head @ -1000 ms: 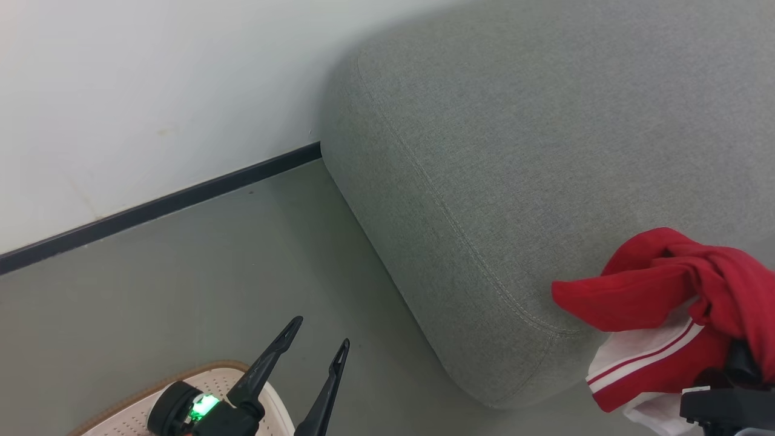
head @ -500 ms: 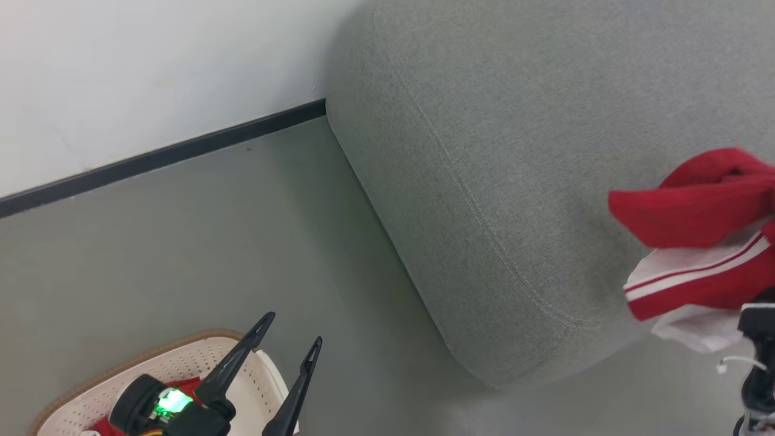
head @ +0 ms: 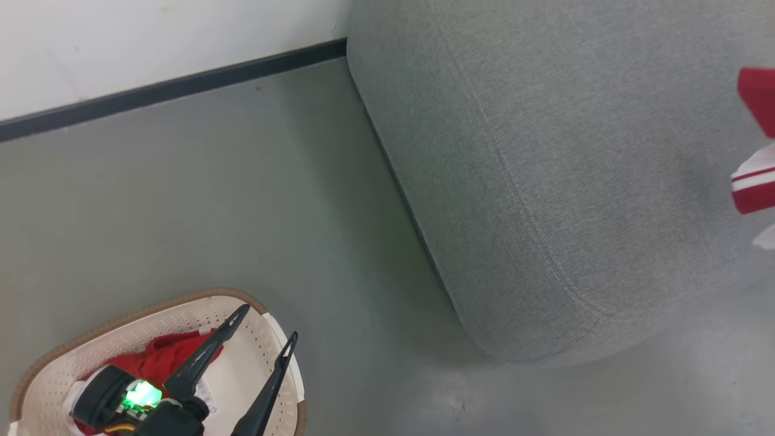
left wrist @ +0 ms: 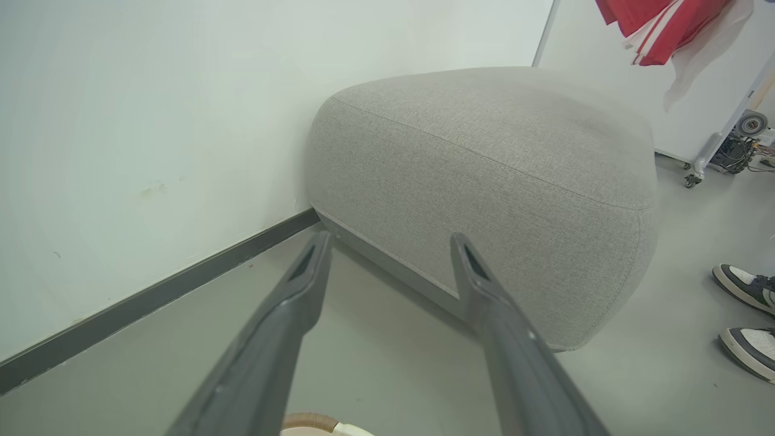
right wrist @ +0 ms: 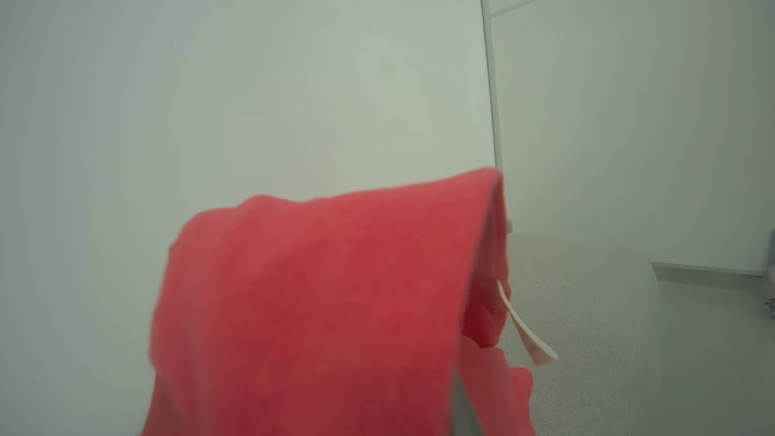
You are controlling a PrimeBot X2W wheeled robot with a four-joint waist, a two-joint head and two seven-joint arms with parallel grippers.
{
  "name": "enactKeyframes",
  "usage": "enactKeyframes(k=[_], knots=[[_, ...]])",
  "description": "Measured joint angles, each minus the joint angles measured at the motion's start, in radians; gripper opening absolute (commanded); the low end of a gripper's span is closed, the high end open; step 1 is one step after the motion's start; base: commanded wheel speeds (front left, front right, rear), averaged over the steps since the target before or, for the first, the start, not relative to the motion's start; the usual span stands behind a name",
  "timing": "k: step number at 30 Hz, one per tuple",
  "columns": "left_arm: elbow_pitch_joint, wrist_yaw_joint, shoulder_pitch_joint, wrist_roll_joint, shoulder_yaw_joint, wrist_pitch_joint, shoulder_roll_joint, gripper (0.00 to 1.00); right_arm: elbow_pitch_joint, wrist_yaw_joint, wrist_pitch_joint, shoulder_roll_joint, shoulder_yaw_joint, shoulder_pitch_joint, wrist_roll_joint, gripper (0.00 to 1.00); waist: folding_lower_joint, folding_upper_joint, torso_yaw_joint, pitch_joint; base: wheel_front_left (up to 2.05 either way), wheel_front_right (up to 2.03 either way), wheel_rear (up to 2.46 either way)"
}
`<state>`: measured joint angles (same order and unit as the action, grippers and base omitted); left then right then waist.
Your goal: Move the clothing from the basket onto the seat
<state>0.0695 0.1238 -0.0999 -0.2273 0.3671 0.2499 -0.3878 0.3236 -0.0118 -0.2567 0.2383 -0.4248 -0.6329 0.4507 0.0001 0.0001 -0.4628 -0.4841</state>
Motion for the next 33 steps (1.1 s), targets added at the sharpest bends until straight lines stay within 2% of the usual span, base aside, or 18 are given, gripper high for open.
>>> enactKeyframes(k=[19, 23, 28, 33], knots=[[0.042, 0.001, -0.002, 0.001, -0.016, 0.0, -0.071, 1.0, 0.259, 0.008, 0.0, 0.097, -0.032, -0.244, -0.031, 0.0, -0.0001, -0.0001, 0.036, -0.104, 0.0, 0.0, 0.0], [0.047, 0.001, -0.002, -0.002, -0.031, 0.0, -0.081, 1.0, 0.336, 0.012, 0.0, 0.096, -0.013, -0.269, -0.052, 0.0, -0.0001, 0.0, 0.046, -0.122, 0.0, 0.0, 0.0], [0.047, 0.001, -0.002, -0.007, -0.034, 0.0, -0.081, 1.0, 0.493, 0.024, 0.0, 0.08, 0.029, -0.284, -0.074, 0.0, -0.0001, -0.0001, 0.064, -0.14, 0.0, 0.0, 0.0], [0.047, 0.001, -0.001, -0.009, -0.038, 0.0, -0.081, 1.0, 0.565, 0.039, 0.0, 0.059, 0.048, -0.287, -0.077, 0.0, -0.0001, 0.0, 0.07, -0.146, 0.0, 0.0, 0.0]])
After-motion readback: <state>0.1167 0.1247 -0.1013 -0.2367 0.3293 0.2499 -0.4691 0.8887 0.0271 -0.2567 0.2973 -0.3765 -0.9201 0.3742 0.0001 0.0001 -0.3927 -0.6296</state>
